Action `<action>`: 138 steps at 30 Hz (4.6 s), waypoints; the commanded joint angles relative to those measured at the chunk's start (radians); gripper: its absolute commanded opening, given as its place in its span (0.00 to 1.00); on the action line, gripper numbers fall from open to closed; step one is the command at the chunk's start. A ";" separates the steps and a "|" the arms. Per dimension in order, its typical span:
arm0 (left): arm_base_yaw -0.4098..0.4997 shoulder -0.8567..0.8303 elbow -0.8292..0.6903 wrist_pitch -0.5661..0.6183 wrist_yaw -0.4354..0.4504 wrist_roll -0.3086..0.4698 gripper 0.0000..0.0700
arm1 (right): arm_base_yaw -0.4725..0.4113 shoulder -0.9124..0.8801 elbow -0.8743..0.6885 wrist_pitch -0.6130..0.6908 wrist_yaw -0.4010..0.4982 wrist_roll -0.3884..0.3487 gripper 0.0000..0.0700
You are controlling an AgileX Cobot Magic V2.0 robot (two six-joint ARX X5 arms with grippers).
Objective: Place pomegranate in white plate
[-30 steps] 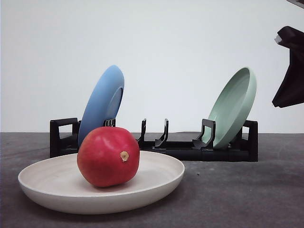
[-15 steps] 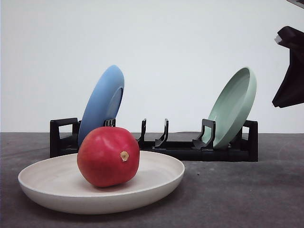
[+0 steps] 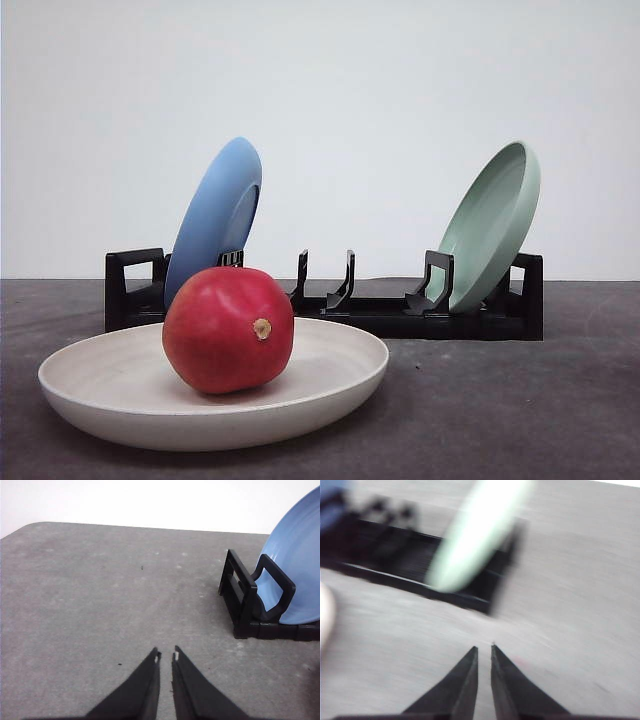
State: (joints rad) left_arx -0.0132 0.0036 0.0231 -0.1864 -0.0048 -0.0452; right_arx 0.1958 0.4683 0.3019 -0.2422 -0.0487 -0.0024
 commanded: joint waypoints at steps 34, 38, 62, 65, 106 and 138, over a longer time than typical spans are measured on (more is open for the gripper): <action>0.002 -0.001 -0.011 0.000 -0.003 0.004 0.04 | -0.146 -0.465 -0.291 0.093 0.031 -0.028 0.06; 0.002 -0.001 -0.011 0.000 -0.003 0.004 0.04 | -0.146 -0.465 -0.291 0.092 0.031 -0.028 0.06; 0.002 -0.001 -0.011 0.000 -0.003 0.004 0.04 | -0.146 -0.465 -0.291 0.093 0.031 -0.028 0.06; 0.002 -0.001 -0.011 0.000 -0.003 0.004 0.04 | -0.146 -0.465 -0.291 0.092 0.031 -0.028 0.06; 0.002 -0.001 -0.011 0.000 -0.003 0.004 0.04 | -0.146 -0.465 -0.291 0.093 0.031 -0.028 0.06; 0.002 -0.001 -0.011 0.000 -0.003 0.004 0.04 | -0.146 -0.465 -0.291 0.093 0.031 -0.028 0.06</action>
State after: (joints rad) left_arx -0.0132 0.0036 0.0231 -0.1864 -0.0048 -0.0452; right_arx 0.0513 0.0032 0.0154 -0.1604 -0.0189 -0.0269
